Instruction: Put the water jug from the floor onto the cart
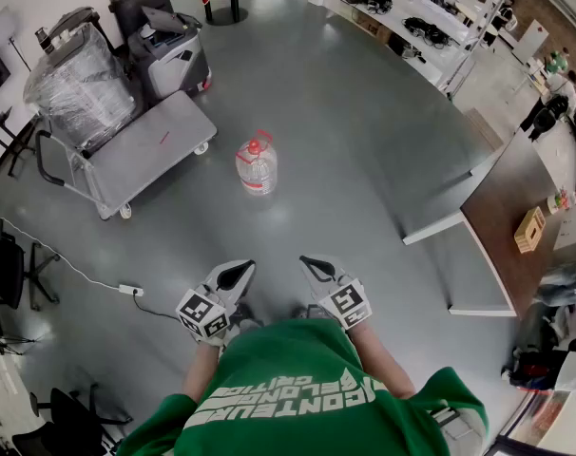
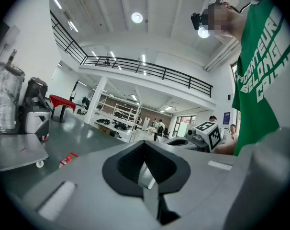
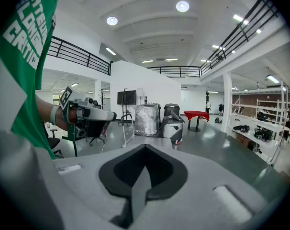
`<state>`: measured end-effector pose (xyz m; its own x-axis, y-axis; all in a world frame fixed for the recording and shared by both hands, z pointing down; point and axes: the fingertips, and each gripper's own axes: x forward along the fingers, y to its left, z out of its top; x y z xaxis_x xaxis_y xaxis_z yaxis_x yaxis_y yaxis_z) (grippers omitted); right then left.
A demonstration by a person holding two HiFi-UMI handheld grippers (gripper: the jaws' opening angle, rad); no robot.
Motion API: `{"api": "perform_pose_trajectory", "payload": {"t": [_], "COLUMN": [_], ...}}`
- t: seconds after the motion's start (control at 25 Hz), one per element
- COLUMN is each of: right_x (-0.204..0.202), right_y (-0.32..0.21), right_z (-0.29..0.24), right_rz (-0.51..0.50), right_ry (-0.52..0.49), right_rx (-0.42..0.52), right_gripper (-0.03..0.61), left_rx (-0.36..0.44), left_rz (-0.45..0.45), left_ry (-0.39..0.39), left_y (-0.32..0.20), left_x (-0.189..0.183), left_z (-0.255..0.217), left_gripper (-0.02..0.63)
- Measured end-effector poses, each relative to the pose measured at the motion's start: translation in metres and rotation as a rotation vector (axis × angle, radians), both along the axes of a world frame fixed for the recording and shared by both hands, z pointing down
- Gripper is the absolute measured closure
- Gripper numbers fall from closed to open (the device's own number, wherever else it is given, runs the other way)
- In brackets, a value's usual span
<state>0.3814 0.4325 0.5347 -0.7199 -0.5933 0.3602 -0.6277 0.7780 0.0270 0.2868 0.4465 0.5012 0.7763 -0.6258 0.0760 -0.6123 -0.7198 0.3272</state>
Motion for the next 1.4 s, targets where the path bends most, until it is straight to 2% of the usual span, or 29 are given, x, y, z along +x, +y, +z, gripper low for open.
{"api": "perform_pose_trajectory", "payload": {"t": [0.72,0.96,1.4], "right_x": [-0.005,-0.026,-0.077], "right_y": [-0.002,-0.007,-0.01], "right_z": [-0.011,-0.015,-0.016], "right_rz": [-0.017,-0.012,-0.012], "right_ry": [0.023,0.013,0.028], "right_rx": [0.035,0.042,0.05], "right_gripper": [0.588,0.588,0.588], "left_rx": [0.002,-0.009,0.004], "left_rz": [0.037,0.052,0.1], "left_ry": [0.019,0.045,0.029], "left_y": [0.003,0.001,0.004], "left_x": [0.005,-0.014,-0.057], "left_z": [0.002,0.001,0.003], "left_gripper": [0.606,0.606,0.604]}}
